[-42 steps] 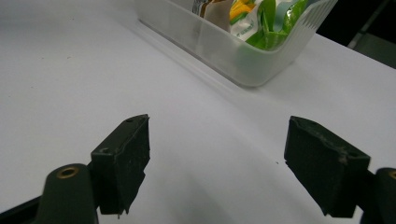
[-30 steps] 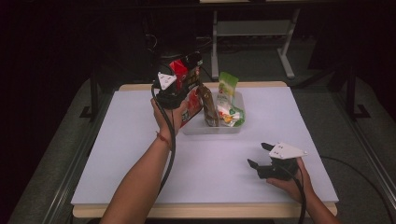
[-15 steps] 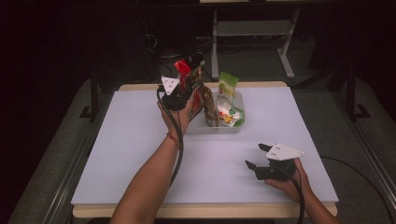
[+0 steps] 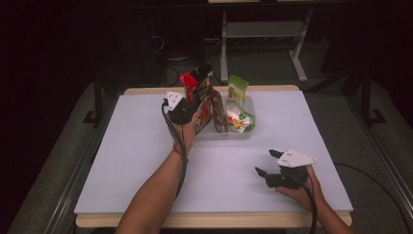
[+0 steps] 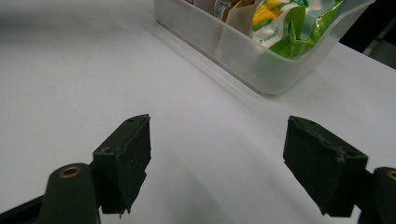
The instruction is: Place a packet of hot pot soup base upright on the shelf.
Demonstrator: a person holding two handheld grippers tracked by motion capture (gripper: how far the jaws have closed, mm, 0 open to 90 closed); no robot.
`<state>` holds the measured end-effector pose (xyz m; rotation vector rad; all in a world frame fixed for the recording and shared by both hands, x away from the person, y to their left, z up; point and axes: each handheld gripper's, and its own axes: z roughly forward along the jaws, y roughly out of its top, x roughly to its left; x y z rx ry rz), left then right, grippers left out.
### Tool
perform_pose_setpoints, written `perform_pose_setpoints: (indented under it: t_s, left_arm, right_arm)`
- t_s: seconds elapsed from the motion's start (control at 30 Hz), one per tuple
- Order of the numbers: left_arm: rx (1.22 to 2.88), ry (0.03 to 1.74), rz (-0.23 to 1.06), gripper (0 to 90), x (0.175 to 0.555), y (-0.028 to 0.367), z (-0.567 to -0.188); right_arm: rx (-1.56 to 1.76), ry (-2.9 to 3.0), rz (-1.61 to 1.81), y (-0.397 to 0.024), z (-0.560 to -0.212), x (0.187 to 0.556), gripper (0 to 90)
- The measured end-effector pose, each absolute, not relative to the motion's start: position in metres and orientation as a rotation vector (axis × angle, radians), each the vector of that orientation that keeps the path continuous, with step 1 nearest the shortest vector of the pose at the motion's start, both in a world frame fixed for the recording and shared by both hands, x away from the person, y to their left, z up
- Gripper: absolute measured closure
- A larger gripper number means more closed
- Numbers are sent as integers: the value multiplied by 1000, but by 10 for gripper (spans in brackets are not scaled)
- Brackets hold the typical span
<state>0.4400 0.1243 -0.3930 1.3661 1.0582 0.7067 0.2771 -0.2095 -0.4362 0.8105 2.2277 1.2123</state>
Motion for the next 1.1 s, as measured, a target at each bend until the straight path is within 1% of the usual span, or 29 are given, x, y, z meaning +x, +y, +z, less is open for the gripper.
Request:
perform_pose_setpoints:
  t_s: [0.33, 0.4, 0.5, 0.67, 1.1]
  left_arm:
    - [1434, 1022, 701, 787, 435, 124, -399]
    - [1472, 1035, 702, 788, 434, 124, -405]
    - [1464, 1041, 694, 790, 431, 129, -413]
    - [1512, 1022, 712, 785, 428, 129, -415]
    - [1550, 1013, 704, 768, 428, 130, -417]
  right_arm:
    - [817, 2220, 1207, -213, -436, 276, 226]
    - [820, 2219, 1208, -213, -436, 276, 226]
    - [818, 2219, 1204, -213, -436, 276, 226]
    - [811, 2225, 1199, -211, -436, 276, 225]
    - [806, 2240, 1182, -209, -437, 276, 225]
